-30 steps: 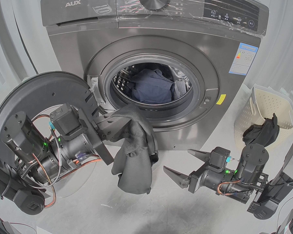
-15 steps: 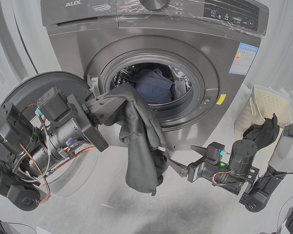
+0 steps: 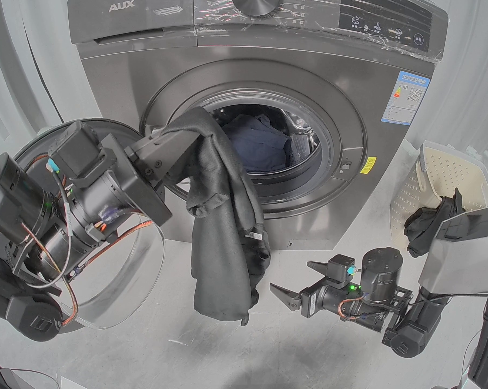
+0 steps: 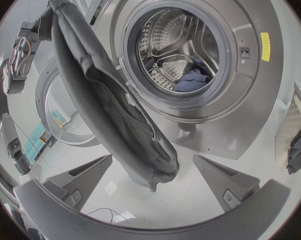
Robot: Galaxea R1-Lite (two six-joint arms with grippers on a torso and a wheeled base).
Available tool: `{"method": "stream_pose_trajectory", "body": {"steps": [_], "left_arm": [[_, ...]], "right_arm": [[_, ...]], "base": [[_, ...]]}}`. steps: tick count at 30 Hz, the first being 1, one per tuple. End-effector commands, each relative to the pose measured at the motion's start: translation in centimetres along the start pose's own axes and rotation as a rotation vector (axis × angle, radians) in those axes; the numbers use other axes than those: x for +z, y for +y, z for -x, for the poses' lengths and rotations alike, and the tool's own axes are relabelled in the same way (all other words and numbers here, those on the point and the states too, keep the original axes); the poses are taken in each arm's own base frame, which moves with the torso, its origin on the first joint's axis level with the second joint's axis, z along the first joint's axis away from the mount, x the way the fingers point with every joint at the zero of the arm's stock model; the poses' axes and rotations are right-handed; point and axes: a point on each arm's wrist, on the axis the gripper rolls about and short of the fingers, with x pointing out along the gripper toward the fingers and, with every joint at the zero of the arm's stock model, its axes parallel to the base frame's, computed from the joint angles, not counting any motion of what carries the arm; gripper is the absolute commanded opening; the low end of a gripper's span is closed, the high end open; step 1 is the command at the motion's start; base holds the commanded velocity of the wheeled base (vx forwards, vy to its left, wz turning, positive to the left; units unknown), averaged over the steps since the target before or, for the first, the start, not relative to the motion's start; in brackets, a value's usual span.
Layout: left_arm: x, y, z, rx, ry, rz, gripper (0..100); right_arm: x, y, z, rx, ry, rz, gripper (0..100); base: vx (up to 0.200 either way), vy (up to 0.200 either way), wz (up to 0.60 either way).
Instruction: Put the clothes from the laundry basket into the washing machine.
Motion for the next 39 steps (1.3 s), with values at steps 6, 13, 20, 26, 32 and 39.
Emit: {"method": "stream_pose_trajectory", "body": {"steps": [6, 13, 20, 26, 32, 39], "left_arm": [[0.5, 0.2, 0.0, 0.006, -0.015, 0.002, 0], [0.5, 0.1, 0.0, 0.003, -0.015, 0.003, 0], [0.4, 0.1, 0.1, 0.002, -0.012, 0.006, 0], [0.3, 0.1, 0.2, 0.004, -0.009, 0.006, 0], [0.2, 0.1, 0.1, 0.003, -0.006, 0.014, 0], [0.2, 0.1, 0.2, 0.003, -0.006, 0.014, 0]], "right_arm": [[-2.2, -0.2, -3.6, 0.002, 0.022, 0.002, 100], [-2.7, -0.8, -6.2, 0.004, -0.009, 0.001, 100], [-3.1, -2.1, -8.6, 0.004, -0.044, 0.008, 100], [-2.8, -3.1, -9.5, -0.008, -0.077, 0.009, 100], [-3.1, -3.4, -7.9, -0.018, -0.038, -0.001, 100], [-1.9, -4.4, -7.0, -0.047, -0.065, -0.002, 100]], "base": [[0.0, 0.0, 0.0], [0.0, 0.0, 0.0], [0.0, 0.0, 0.0], [0.0, 0.0, 0.0], [0.0, 0.0, 0.0], [0.0, 0.0, 0.0]]}}
